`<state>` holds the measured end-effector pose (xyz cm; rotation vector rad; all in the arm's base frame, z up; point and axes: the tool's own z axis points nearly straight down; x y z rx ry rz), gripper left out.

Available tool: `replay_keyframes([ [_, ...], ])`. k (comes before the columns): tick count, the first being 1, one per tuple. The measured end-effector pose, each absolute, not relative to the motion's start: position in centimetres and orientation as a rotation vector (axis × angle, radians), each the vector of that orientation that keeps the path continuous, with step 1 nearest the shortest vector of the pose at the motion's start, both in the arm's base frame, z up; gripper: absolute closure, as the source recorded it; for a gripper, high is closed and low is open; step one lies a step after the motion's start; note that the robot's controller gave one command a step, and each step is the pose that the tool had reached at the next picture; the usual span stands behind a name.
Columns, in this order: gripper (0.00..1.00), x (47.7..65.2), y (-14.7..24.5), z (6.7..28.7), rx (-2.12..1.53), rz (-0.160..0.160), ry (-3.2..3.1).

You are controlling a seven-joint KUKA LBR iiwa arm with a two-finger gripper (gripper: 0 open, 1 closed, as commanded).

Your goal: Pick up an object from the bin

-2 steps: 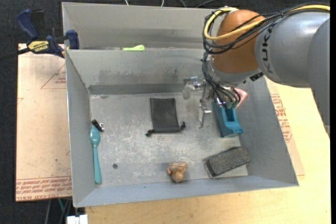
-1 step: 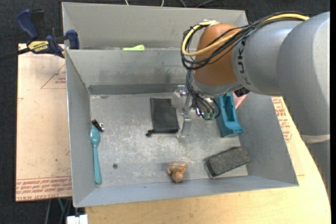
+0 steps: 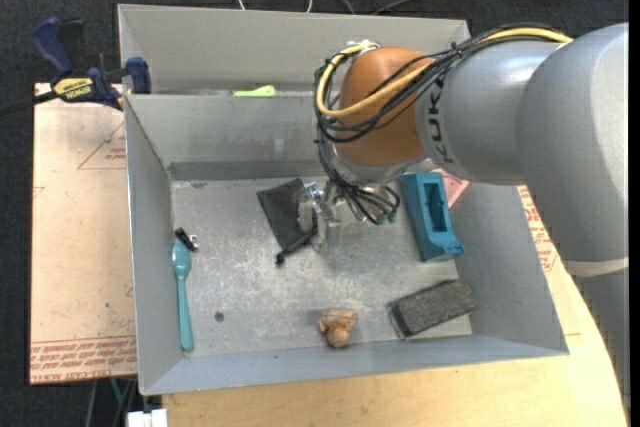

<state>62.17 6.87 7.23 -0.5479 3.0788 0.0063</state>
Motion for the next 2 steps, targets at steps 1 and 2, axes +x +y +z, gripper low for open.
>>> replay_keyframes([
  [1,1.0,62.2,6.9,7.3,-0.548,0.006,3.079],
  [2,1.0,61.9,6.9,9.3,-0.549,0.008,3.086],
])
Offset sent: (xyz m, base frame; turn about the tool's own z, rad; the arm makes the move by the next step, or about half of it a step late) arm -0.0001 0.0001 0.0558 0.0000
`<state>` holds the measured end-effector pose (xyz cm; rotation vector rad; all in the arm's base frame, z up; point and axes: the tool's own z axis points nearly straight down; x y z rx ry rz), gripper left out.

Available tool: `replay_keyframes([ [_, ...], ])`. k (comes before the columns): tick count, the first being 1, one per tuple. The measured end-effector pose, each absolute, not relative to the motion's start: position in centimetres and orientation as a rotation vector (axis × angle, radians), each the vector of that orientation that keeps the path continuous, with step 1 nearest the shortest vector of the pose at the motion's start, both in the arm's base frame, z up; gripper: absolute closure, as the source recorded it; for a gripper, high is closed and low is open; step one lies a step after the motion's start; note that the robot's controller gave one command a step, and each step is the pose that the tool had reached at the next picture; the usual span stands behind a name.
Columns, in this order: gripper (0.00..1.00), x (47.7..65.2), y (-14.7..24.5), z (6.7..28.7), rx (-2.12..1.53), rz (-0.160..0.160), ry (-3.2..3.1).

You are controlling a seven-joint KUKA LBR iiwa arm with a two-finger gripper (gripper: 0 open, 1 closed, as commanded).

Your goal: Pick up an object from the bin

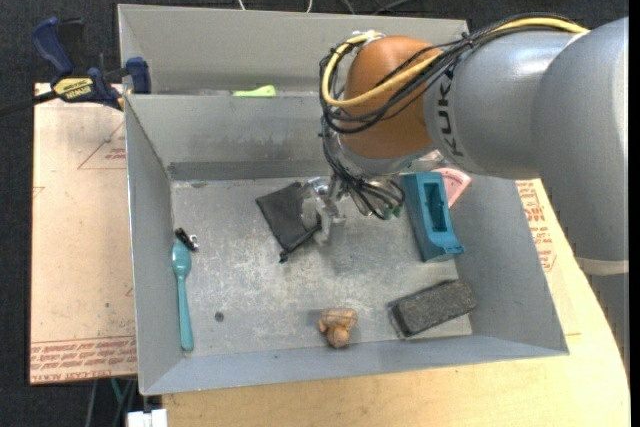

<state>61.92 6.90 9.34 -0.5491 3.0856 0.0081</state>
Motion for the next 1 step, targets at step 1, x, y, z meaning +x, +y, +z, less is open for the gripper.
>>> replay_keyframes([
  [1,1.0,61.97,6.95,12.61,-0.549,0.009,3.084],
])
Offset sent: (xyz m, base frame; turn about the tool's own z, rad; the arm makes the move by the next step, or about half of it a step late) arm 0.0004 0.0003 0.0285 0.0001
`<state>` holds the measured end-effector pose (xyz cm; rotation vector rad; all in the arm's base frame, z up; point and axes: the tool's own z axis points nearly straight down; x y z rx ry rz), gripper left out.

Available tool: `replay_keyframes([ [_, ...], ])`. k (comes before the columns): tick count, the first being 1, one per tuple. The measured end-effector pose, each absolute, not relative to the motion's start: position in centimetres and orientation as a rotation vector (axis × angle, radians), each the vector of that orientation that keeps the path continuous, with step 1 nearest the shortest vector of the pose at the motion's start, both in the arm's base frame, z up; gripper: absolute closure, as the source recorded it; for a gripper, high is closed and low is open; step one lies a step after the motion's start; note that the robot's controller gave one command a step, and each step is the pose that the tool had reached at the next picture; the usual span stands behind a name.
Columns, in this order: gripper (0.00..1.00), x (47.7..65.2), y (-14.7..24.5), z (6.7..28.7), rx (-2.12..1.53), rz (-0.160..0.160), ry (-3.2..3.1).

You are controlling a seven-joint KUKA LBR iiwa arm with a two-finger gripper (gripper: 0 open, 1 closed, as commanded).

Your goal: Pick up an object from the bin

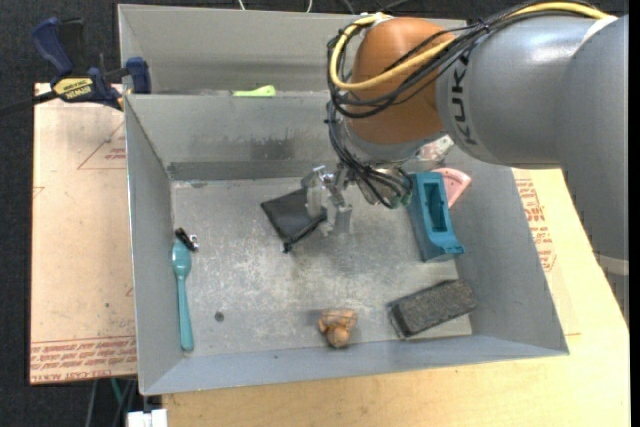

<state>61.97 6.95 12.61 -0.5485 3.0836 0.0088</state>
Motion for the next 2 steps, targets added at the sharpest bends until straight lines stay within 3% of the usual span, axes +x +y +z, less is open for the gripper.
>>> replay_keyframes([
  [2,1.0,62.1,7.0,19.4,-0.546,0.009,3.081],
])
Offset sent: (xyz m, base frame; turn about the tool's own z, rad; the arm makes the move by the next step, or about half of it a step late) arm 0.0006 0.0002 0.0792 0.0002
